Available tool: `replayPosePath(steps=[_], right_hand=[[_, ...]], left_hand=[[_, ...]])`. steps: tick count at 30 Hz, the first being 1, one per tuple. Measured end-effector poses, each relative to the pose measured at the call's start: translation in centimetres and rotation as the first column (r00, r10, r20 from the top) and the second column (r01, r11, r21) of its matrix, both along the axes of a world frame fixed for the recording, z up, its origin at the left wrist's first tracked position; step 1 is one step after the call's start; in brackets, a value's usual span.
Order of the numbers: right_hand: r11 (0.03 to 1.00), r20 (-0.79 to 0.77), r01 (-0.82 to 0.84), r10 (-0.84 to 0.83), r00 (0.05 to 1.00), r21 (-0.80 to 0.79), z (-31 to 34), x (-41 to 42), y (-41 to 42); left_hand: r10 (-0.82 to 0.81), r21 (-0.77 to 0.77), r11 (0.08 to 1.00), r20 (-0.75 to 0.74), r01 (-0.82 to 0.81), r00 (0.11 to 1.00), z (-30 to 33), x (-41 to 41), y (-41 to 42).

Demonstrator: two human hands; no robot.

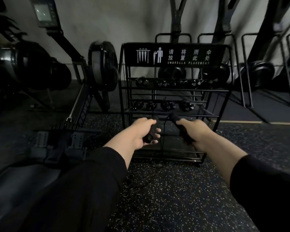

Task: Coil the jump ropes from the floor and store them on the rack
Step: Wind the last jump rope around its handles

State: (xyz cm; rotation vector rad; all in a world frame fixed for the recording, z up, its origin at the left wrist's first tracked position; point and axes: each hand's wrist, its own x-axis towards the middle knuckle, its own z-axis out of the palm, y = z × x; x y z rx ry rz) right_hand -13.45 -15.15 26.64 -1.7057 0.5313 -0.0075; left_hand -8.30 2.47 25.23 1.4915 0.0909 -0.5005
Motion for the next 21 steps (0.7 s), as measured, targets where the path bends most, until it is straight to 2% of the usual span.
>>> replayPosePath(steps=[5, 8, 11, 13, 17, 21], right_hand=[[0.991, 0.044, -0.103, 0.100, 0.994, 0.080, 1.1, -2.4, 1.8], [0.965, 0.075, -0.193, 0.182, 0.980, 0.180, 1.3, -3.5, 2.0], [0.838, 0.106, -0.278, 0.259, 0.960, 0.469, 1.4, -4.7, 1.1], [0.764, 0.127, -0.319, 0.302, 0.945, 0.560, 1.3, -5.3, 0.1], [0.807, 0.164, -0.325, 0.280, 0.946, 0.494, 1.6, -5.8, -2.2], [0.813, 0.215, -0.358, 0.289, 0.933, 0.459, 2.8, -5.9, -4.3]], left_hand=[[0.001, -0.178, 0.984, -0.065, -0.012, 0.998, 0.3, -2.4, -1.8], [-0.021, -0.224, 0.974, -0.068, 0.005, 0.997, 0.7, -3.8, -2.7], [-0.043, -0.228, 0.973, -0.029, 0.036, 0.999, 0.8, -4.6, -3.2], [-0.078, -0.222, 0.972, 0.006, 0.078, 0.997, 0.9, -5.1, -3.4], [-0.098, -0.142, 0.984, 0.059, 0.105, 0.993, 1.1, -5.6, -3.3], [0.182, 0.073, 0.978, 0.155, -0.196, 0.971, -0.8, -3.9, -2.0]])
